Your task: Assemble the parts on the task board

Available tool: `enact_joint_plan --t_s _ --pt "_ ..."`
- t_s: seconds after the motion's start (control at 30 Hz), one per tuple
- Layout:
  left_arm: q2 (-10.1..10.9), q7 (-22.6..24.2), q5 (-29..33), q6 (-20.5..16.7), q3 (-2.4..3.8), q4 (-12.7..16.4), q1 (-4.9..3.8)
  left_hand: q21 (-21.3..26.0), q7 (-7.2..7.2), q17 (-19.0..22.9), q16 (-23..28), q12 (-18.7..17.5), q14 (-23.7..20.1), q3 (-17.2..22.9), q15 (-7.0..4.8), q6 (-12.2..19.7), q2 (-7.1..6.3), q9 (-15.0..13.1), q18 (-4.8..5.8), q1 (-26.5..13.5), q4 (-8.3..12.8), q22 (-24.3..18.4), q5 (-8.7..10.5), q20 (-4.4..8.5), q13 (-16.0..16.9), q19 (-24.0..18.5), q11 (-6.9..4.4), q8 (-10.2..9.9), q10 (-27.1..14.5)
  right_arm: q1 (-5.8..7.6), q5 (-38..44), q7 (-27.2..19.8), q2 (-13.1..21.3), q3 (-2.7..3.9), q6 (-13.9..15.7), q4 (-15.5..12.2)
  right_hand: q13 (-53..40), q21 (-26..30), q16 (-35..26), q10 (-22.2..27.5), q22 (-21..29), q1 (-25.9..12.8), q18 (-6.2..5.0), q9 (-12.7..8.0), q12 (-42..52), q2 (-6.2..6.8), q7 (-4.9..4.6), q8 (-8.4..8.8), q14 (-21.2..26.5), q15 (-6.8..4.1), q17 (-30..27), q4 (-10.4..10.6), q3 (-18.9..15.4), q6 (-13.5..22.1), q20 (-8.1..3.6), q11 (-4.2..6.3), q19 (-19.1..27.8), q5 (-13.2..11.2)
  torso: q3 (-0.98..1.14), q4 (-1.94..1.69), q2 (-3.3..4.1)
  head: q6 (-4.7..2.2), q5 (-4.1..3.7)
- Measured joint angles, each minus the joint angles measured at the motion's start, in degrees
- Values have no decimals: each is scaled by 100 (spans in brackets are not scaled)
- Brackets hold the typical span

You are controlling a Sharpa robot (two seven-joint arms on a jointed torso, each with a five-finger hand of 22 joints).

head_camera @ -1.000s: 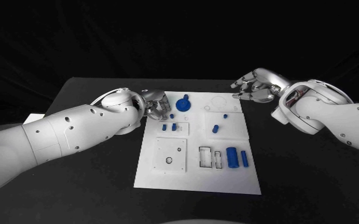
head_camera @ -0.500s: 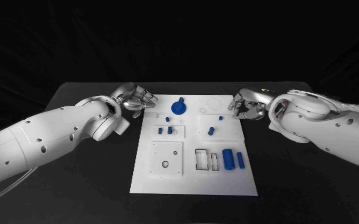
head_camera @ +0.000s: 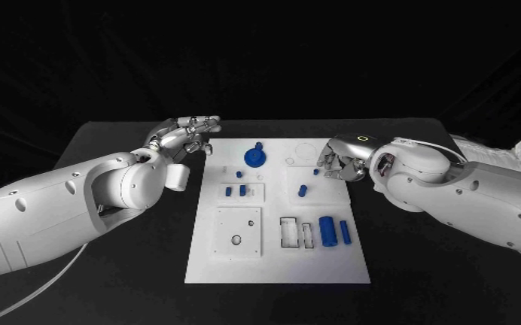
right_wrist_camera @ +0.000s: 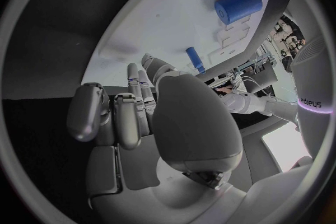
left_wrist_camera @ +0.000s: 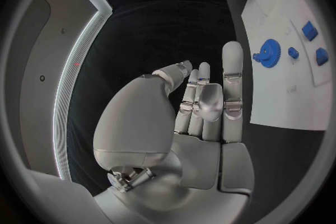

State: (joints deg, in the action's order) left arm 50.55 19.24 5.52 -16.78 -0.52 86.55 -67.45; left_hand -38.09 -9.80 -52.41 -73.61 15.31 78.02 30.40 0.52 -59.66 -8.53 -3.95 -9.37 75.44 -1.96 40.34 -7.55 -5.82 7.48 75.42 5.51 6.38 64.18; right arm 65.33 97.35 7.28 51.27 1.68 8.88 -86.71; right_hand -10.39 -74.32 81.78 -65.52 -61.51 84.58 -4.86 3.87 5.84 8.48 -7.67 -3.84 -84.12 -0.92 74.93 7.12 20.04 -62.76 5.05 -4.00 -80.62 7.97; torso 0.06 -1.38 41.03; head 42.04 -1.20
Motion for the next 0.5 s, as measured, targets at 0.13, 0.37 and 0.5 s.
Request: enact_joint_plan --t_s 0.13,0.37,0.5 --pt "44 130 302 33 -4 77 1 29 0 22 0 47 -9 -25 -9 0 0 0 0 0 8 -25 0 0 16 0 -10 22 -10 -10 63 0 -102 -1 0 24 30 0 0 0 0 -20 0 0 0 20 -18 0 0 0 0 -2 15 18 0 0 0 0 0 -2 0 3 -2" --pt "80 249 533 74 -7 164 2 67 0 54 27 91 -21 -39 -21 0 0 0 0 0 22 -56 0 -20 30 -20 -20 22 -20 -19 120 -2 -248 -7 -24 98 96 22 0 -20 14 -20 0 0 -22 20 -36 0 21 21 -1 13 80 36 0 -20 0 0 0 -1 0 12 10" --pt "95 281 593 89 -7 193 2 67 0 68 27 91 -21 -39 -21 0 0 -1 1 0 22 -56 0 -20 35 -20 -20 22 -20 -26 141 0 -315 -12 -74 156 123 22 0 -20 14 -20 0 0 -22 20 -36 0 21 21 -1 13 111 36 0 -20 0 0 0 1 0 18 13"
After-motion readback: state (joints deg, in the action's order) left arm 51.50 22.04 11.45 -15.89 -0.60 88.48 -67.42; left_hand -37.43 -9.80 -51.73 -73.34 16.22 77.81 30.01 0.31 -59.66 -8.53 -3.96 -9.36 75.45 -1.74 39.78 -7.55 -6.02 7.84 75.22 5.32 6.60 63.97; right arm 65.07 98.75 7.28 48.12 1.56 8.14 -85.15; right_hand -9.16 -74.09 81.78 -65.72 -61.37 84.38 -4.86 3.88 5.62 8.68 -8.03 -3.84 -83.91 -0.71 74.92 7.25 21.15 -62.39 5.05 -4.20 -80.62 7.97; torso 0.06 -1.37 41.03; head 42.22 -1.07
